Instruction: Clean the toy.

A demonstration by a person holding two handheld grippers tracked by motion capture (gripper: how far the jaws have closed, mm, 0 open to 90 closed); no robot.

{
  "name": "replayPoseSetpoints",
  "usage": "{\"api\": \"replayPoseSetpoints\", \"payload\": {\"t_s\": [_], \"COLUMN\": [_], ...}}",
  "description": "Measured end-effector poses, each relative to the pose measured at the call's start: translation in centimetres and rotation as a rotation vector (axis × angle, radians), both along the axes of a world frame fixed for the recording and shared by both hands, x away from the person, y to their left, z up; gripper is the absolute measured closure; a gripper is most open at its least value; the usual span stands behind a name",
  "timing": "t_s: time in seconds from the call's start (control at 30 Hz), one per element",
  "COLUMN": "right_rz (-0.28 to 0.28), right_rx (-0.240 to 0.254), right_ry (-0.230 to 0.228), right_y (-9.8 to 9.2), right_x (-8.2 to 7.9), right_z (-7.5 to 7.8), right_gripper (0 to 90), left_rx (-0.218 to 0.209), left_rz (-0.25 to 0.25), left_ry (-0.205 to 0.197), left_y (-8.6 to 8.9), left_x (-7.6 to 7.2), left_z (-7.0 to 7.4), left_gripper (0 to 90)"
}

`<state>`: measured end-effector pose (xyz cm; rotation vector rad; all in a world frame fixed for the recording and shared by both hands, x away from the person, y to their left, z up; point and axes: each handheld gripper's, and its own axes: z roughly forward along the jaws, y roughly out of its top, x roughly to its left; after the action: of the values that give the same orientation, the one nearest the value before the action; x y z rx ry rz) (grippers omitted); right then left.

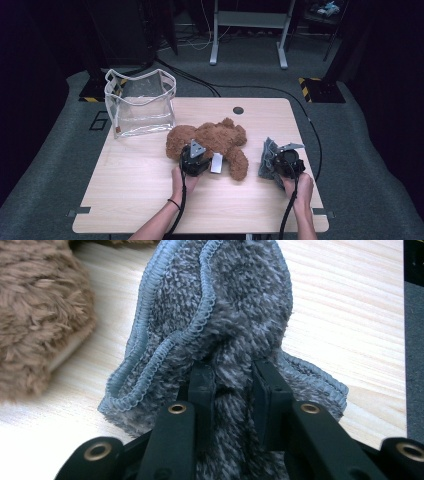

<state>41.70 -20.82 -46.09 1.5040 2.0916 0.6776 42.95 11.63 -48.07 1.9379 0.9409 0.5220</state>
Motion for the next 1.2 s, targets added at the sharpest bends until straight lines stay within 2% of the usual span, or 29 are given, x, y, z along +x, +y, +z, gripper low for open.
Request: {"api": "replayPoseSetpoints", "payload": {"t_s": [0.27,0.3,0.53,0.6,0.77,1.07,1.2], "right_rz": [-0.01,-0.011,-0.015,-0.016,-0.019,-0.019,-0.023], "right_rx": [-0.002,-0.001,-0.002,-0.001,-0.006,-0.009,-0.016], "right_ry": [-0.004,-0.003,-0.01,-0.011,-0.018,-0.021,-0.025], "right_y": [-0.3,-0.3,-0.3,-0.3,-0.5,-0.3,-0.4], "right_x": [0.0,0.0,0.0,0.0,0.1,0.2,0.3], "right_z": [0.3,0.3,0.8,0.9,1.2,1.7,2.0], "right_gripper": [73.3,73.3,73.3,73.3,73.3,73.3,73.3], "left_rx": [-0.008,-0.016,-0.057,-0.087,-0.148,-0.286,-0.329], "left_rz": [-0.057,-0.065,-0.119,-0.133,-0.145,-0.192,-0.214], "left_ry": [-0.026,-0.043,-0.079,-0.096,-0.101,-0.057,-0.061], "left_y": [0.6,0.7,0.9,1.2,2.0,2.6,2.7], "left_x": [0.4,0.4,0.2,0.0,-0.3,-1.1,-1.8], "left_z": [1.6,2.1,4.0,5.0,6.8,8.6,9.5], "left_gripper": [75.7,75.8,76.5,76.6,76.6,76.7,76.7]}}
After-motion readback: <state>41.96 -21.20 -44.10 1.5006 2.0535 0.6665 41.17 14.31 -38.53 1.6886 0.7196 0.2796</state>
